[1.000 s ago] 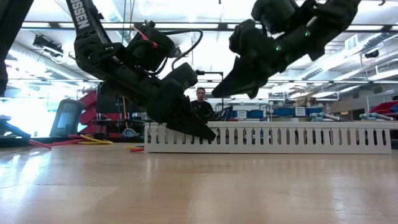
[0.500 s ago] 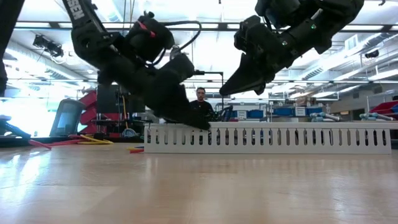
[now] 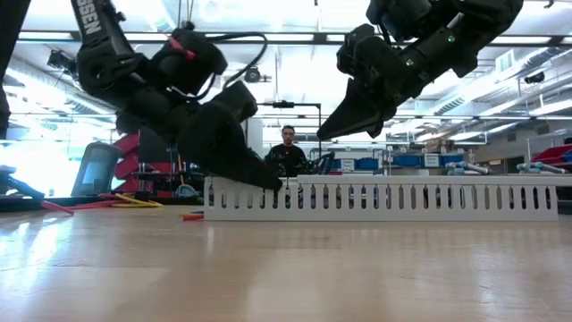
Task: Ziptie cables
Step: Close the white cable duct
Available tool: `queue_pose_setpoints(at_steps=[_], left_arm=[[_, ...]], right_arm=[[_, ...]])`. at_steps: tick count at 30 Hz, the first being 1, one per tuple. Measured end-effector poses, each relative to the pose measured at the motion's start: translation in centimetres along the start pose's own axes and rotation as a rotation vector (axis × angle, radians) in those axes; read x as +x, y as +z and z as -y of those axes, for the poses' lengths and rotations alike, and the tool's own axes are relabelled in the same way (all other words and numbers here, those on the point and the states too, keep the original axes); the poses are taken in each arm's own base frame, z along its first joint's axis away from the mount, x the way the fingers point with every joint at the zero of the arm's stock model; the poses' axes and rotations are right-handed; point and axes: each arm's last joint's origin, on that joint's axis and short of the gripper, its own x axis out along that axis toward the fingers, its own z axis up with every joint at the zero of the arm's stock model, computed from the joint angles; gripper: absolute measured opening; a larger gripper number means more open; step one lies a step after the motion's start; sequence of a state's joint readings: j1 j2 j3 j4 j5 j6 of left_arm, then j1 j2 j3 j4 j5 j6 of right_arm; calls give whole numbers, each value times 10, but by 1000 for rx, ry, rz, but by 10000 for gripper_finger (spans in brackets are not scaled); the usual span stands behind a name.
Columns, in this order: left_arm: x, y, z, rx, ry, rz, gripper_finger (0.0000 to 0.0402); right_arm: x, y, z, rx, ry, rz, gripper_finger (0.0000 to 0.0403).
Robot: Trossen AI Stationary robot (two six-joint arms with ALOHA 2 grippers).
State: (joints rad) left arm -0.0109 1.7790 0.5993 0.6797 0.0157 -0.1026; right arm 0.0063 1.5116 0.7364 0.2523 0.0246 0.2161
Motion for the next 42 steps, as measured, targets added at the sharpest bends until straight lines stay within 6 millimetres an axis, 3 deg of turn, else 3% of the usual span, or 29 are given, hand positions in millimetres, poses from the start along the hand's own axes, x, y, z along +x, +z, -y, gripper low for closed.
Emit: queue_pose_setpoints(at_steps=[14, 23, 28, 32, 36, 38, 42], left_arm=[[7, -15, 0, -26, 6, 23, 282], [7, -15, 0, -4, 13, 31, 233], [7, -15, 0, -3, 13, 33, 233], [7, -15, 0, -3, 14, 33, 234], [7, -15, 0, -3, 14, 33, 234], [8, -14, 0, -4, 15, 35, 234], [8, -13, -1, -4, 17, 39, 234]], right_arm=[[0, -2, -1, 15, -2, -18, 0], [-12, -12, -1, 141, -17, -181, 0], [7, -29, 3, 192, 23, -274, 0], [45, -31, 13, 208, 85, -268, 0], [78, -24, 15, 115, 112, -255, 0], [82, -20, 12, 65, 99, -232, 0], [67, -2, 2, -20, 46, -155, 0]])
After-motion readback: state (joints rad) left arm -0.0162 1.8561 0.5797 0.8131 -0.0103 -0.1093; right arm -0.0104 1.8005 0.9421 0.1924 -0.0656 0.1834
